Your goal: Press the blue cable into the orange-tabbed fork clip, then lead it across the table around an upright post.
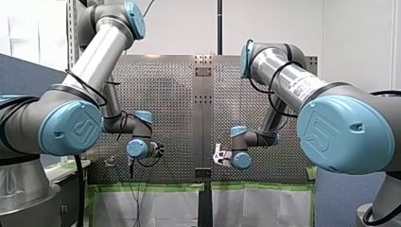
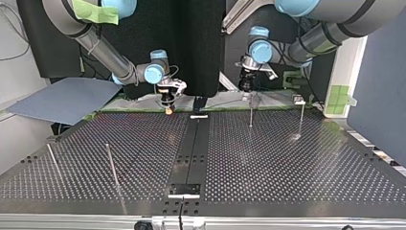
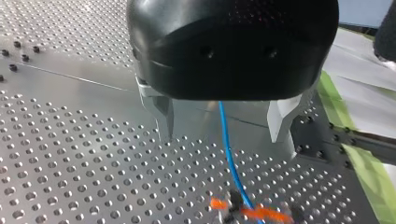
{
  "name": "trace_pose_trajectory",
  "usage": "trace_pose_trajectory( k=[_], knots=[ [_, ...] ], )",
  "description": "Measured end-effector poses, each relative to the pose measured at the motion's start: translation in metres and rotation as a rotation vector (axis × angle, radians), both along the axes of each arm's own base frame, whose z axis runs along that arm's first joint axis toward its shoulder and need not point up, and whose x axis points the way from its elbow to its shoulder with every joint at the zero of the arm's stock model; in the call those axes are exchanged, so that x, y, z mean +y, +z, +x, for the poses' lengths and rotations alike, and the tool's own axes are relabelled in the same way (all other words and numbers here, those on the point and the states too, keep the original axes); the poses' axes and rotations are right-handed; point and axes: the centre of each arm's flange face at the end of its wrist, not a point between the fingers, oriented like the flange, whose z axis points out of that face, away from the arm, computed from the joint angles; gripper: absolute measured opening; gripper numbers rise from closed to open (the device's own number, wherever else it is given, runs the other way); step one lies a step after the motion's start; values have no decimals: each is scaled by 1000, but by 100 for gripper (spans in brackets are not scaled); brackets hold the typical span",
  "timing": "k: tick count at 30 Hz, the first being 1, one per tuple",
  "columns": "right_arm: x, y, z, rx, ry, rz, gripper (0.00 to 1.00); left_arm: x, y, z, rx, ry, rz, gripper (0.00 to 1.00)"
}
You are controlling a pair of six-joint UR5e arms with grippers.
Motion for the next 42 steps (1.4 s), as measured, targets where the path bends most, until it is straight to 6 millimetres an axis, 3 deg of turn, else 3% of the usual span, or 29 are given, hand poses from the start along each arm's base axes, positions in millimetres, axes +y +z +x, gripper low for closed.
trace_pose_trajectory(
  k=[15,28,42],
  knots=[
    [0,0,-1,0,-1,0,0,-10,2,-1,12,88,0,100],
    [0,-1,-1,3,1,4,0,-34,-29,15,27,112,38,100],
    [0,-1,-1,5,0,4,0,-45,-10,52,-13,172,41,100]
  ],
)
